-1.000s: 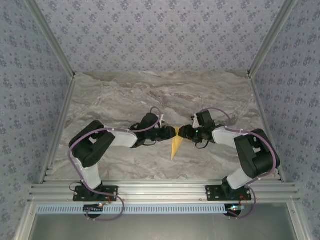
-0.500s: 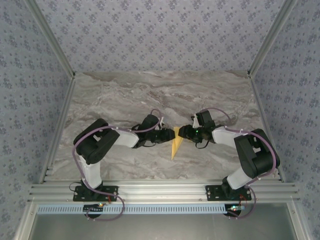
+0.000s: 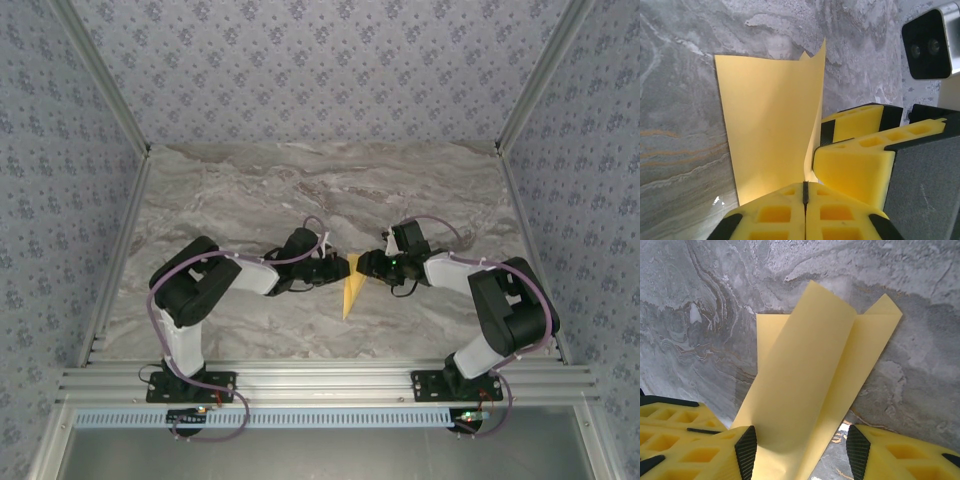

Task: Fold a paper plane with a square sheet of paper (fold left side to right side)
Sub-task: Fold the wing for the fifth time at the center of the table.

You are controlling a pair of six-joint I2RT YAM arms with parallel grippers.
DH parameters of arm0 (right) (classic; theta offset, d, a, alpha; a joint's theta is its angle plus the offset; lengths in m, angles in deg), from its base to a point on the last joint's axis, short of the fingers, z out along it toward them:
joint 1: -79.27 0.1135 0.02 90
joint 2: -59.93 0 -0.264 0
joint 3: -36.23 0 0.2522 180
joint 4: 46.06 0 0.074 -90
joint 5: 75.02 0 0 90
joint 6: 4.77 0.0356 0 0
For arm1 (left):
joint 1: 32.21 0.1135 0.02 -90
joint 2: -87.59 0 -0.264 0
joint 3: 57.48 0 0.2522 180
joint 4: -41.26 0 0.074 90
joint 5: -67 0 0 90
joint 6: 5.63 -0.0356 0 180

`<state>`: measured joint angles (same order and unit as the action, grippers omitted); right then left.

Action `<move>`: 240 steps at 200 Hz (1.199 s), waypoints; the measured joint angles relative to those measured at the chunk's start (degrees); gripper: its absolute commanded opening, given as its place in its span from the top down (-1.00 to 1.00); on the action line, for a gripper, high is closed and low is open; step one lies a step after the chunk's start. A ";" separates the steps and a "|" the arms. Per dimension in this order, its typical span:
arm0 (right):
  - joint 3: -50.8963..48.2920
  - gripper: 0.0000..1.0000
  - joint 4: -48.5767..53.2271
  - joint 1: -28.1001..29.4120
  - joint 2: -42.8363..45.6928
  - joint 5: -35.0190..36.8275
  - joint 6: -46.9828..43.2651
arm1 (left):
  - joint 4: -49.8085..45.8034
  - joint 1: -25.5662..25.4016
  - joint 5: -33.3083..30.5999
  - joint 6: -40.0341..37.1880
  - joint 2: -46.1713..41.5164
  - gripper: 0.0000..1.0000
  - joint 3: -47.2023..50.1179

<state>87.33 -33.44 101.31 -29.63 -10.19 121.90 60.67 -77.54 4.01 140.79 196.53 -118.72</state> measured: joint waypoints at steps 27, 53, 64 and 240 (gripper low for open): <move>-0.37 -0.16 -0.31 -1.14 0.68 -1.53 -0.02 | -0.24 0.00 0.02 -0.50 -0.02 0.99 -0.31; -0.98 -0.19 -0.92 -3.37 1.42 -3.48 0.00 | -0.44 0.00 0.04 -0.92 0.00 0.99 -0.57; -0.98 -0.21 -1.55 -4.11 1.49 -4.22 -0.02 | -0.52 0.00 0.04 -1.05 -0.02 0.99 -0.63; 2.23 -0.22 -4.85 -4.66 -3.13 -6.16 0.22 | -1.66 0.00 0.02 -1.51 -0.02 1.00 -0.81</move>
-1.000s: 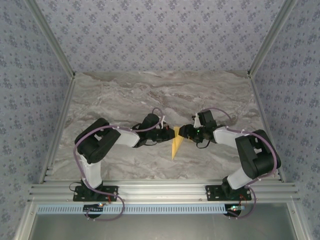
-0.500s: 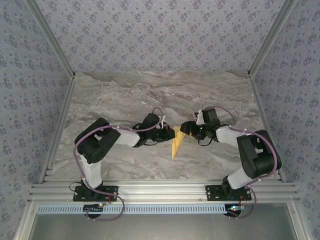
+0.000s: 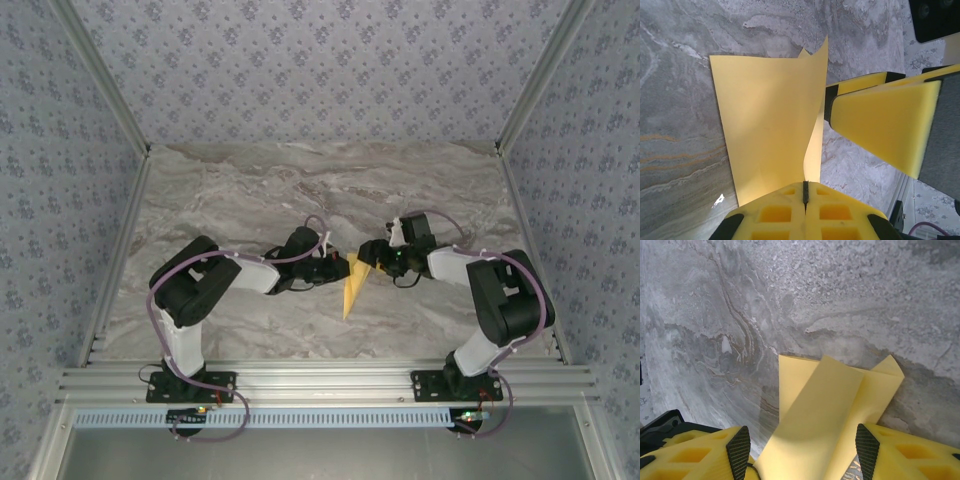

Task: Fold a paper plane with a square sheet of paper (fold left side to right side)
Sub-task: Fold the wing for the fifth time at the center of the table.

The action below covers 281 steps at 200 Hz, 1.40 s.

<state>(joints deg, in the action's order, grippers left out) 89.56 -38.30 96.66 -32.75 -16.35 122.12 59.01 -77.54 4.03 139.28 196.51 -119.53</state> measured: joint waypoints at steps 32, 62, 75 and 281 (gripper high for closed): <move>0.42 -0.22 -0.02 0.17 0.00 0.02 0.00 | 0.00 0.00 0.00 0.00 0.00 1.00 0.00; 0.74 -0.22 0.42 0.46 -0.09 0.07 -0.02 | 0.00 0.00 0.02 0.00 0.00 1.00 0.00; 1.16 -0.22 0.76 0.63 -0.37 0.24 -0.02 | 0.00 0.00 0.00 -0.02 0.00 1.00 0.00; 4.94 -0.22 7.32 1.86 -3.02 2.64 -3.34 | -3.02 0.96 1.05 -3.28 1.18 1.00 -2.67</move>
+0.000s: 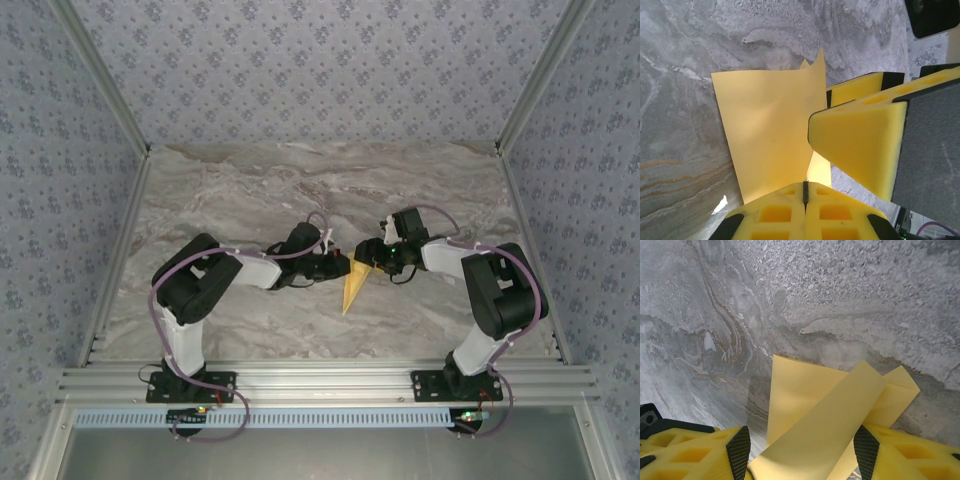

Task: Fold a paper plane with a square sheet of paper (fold left side to right side)
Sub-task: Fold the wing for the fifth time at the center of the table.

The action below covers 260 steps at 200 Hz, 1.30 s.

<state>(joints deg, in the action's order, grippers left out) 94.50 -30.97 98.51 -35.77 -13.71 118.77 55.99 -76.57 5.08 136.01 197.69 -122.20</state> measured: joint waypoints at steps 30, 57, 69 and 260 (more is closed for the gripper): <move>0.02 -0.22 0.02 0.04 0.00 0.02 -0.17 | -0.52 0.09 0.31 -1.05 0.00 1.00 0.00; 0.09 -0.21 0.20 0.04 0.00 0.09 -0.26 | -1.01 0.48 0.70 -1.97 0.00 1.00 0.00; 0.11 -0.21 0.24 0.09 0.00 0.22 -0.39 | -1.40 0.70 0.79 -2.34 0.00 1.00 0.00; 0.76 -0.21 1.57 1.05 0.39 0.87 -2.08 | -1.40 1.36 1.79 -3.67 2.67 1.00 -0.17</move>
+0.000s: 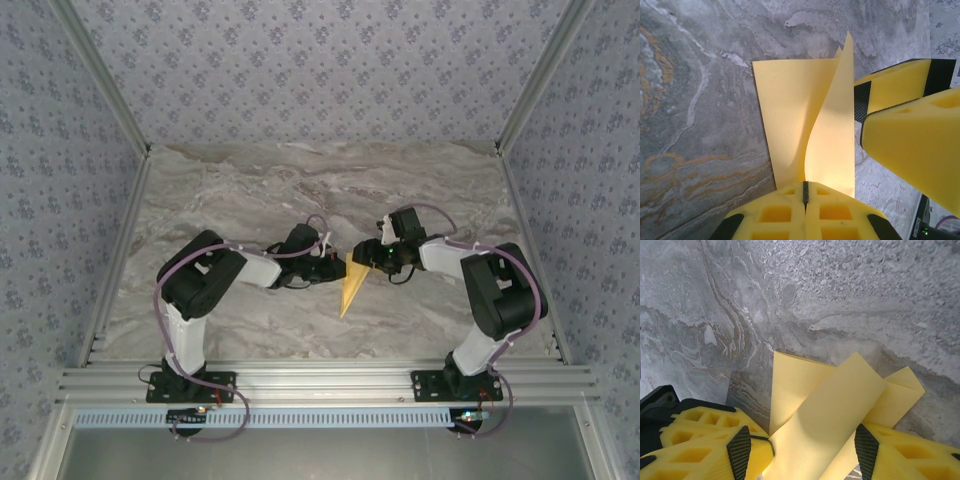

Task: Fold a paper plane with a square sheet of paper (fold left side to right side)
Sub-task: Fold the wing for the fifth time at the center of the table.

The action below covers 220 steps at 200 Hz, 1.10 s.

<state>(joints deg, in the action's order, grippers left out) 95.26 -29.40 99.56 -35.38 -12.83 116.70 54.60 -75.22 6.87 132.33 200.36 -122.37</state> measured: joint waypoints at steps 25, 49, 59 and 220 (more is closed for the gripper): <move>-0.02 -0.19 2.54 -0.02 2.40 0.46 -0.48 | 0.00 0.22 0.61 -0.02 0.22 1.00 -0.15; 0.00 -0.05 4.15 -0.07 5.70 1.62 -1.16 | 0.00 0.26 0.81 -0.15 0.24 1.00 -0.15; 0.00 0.11 4.55 -0.04 6.51 1.73 -1.49 | 0.00 0.26 0.81 -0.17 0.24 1.00 -0.15; 4.07 0.78 4.26 2.36 -1.25 2.23 -1.57 | -0.13 0.26 0.55 -0.17 0.26 1.00 -0.15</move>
<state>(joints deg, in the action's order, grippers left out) 99.33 -25.14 101.92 -36.62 -10.61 115.12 54.46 -74.96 7.42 132.16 200.62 -122.53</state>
